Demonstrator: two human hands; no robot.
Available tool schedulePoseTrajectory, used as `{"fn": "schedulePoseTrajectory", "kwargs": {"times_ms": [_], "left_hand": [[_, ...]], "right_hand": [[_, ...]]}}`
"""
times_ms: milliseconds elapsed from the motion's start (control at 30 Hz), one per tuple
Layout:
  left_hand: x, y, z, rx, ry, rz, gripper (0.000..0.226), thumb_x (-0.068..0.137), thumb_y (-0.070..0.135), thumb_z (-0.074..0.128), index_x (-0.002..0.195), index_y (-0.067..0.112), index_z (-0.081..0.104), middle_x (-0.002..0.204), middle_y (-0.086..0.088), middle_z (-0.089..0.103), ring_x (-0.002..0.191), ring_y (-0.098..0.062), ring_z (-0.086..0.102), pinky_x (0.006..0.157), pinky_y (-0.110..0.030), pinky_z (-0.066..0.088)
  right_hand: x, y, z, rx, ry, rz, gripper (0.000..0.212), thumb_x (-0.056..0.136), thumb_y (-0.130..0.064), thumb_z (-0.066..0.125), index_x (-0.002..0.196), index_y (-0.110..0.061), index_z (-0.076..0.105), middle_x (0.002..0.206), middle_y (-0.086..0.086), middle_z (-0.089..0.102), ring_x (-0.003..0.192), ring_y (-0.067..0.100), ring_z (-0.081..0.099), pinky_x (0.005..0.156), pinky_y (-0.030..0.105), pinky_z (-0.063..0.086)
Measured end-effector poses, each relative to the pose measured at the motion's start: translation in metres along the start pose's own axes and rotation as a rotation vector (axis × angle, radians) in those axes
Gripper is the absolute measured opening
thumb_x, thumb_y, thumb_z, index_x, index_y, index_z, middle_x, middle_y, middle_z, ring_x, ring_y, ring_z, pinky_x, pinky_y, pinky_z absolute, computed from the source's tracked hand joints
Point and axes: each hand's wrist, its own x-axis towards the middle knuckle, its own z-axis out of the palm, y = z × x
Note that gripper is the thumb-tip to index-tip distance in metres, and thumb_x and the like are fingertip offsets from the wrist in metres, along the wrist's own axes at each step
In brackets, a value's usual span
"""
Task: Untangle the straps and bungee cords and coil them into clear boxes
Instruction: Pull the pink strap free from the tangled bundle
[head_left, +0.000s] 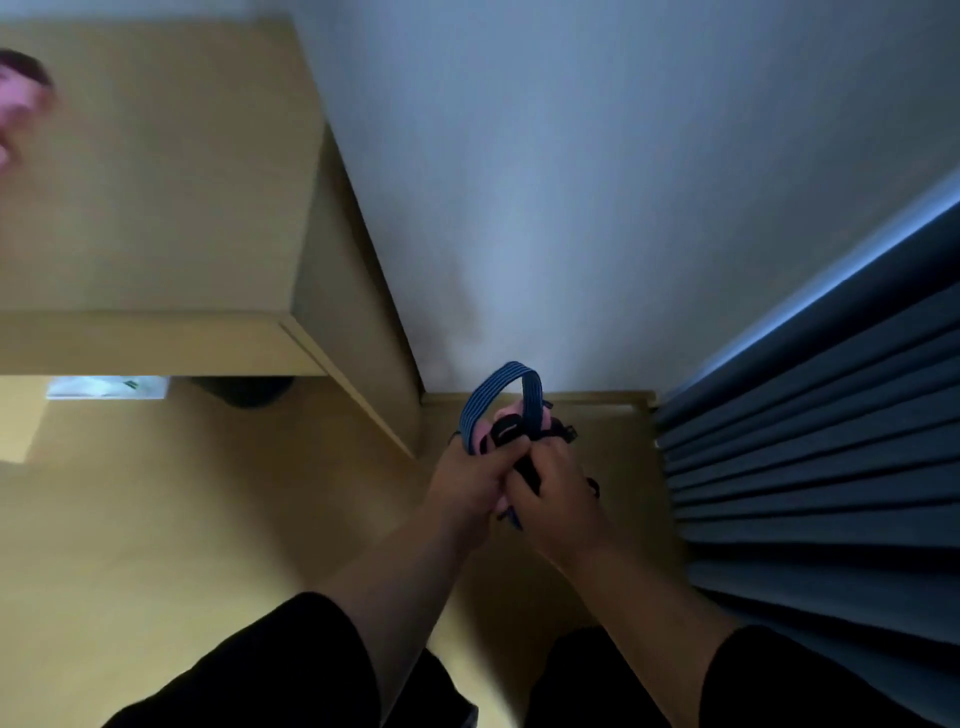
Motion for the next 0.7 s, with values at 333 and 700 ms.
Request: {"fn": "schedulePoseTrajectory", "kwargs": {"times_ms": [333,700], "left_hand": [[-0.191,0.234,0.035,0.016,0.070,0.202,0.021,0.088,0.011,0.073,0.103,0.025,0.079,0.085,-0.008,0.075,0.064,-0.018,0.071,0.051,-0.029,0.052],[-0.300,0.406,-0.044,0.168,0.175,0.550,0.014,0.079,0.016,0.079,0.093,0.018,0.077,0.086,-0.009,0.077,0.083,-0.024,0.075,0.066,-0.038,0.059]], "right_hand": [[-0.043,-0.266,-0.071,-0.034,0.103,-0.316,0.007,0.084,-0.039,0.057,0.083,-0.037,0.050,0.093,-0.021,0.047,0.084,0.004,0.056,0.068,0.012,0.045],[-0.033,-0.471,-0.024,-0.059,0.131,-0.708,0.009,0.090,-0.023,0.069,0.091,-0.027,0.061,0.093,-0.005,0.054,0.096,0.001,0.051,0.077,0.008,0.039]]}}
